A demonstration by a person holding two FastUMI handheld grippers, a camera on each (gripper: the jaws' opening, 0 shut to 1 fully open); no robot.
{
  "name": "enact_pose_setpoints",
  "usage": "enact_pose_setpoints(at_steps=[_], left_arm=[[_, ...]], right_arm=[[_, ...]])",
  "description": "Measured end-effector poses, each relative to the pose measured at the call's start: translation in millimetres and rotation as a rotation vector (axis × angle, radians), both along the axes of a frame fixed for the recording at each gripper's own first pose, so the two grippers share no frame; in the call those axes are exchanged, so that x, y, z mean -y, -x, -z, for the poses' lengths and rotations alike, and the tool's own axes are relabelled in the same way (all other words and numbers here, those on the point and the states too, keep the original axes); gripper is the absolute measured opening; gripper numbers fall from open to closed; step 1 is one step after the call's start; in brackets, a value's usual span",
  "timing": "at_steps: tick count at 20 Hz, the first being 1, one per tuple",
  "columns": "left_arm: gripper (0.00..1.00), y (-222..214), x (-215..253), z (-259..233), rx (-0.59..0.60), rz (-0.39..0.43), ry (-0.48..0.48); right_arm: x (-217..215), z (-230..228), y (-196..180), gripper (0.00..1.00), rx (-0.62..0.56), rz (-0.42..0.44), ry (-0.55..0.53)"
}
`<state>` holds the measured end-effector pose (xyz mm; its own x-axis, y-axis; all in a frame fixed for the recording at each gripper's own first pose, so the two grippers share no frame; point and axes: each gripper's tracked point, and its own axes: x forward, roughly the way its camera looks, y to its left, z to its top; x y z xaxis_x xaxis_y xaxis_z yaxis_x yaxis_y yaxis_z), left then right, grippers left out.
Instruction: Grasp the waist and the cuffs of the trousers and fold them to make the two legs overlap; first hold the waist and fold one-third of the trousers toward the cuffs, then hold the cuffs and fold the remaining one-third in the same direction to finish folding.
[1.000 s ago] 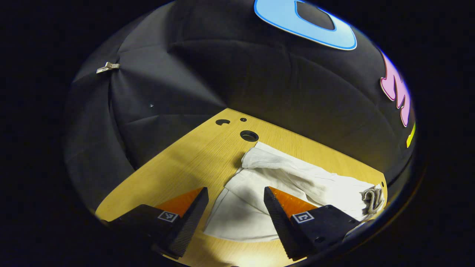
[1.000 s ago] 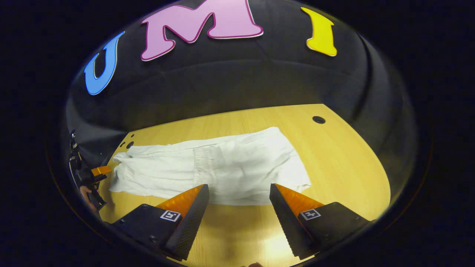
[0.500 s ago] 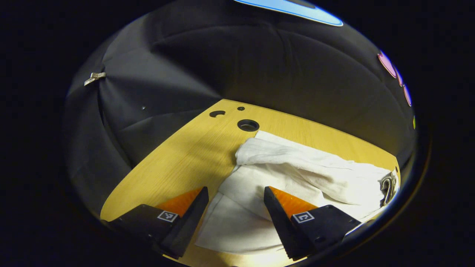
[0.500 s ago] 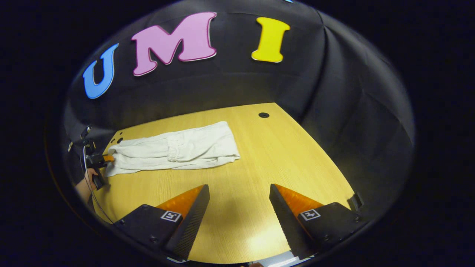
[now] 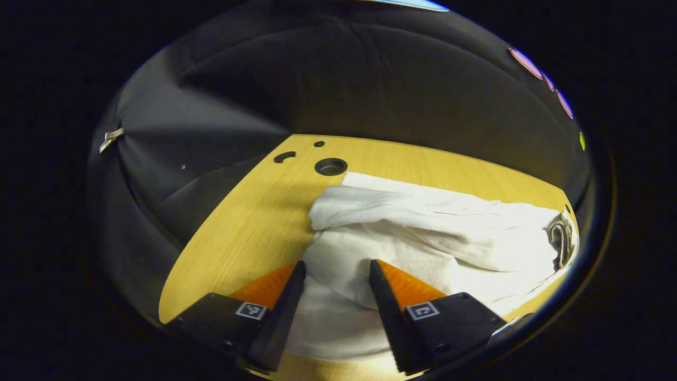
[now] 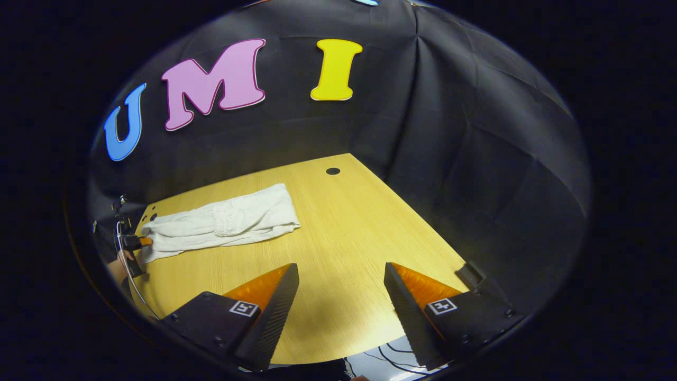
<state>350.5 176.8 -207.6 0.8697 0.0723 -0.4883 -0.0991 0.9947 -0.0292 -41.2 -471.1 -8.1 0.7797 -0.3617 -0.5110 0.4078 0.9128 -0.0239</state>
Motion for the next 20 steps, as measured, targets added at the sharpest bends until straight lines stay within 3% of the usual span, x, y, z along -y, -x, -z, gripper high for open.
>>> enact_pose_setpoints(at_steps=[6,7,9,14,20], left_arm=[[0.16,3,18,1,-0.022,0.037,0.024],[0.11,2,18,0,-0.021,0.037,0.022],[0.06,4,19,-5,-0.022,0.030,0.034],[0.06,16,35,-29,0.038,0.014,0.140],[0.05,30,67,-109,0.181,0.047,0.216]], right_arm=[[-16,-5,4,0.99,0.009,-0.034,0.005],[-16,-4,5,1.00,0.007,-0.037,0.009],[-18,-4,13,1.00,0.008,-0.036,0.009],[-6,4,31,1.00,0.001,0.009,-0.024],[15,-5,28,0.99,0.053,0.036,-0.068]])
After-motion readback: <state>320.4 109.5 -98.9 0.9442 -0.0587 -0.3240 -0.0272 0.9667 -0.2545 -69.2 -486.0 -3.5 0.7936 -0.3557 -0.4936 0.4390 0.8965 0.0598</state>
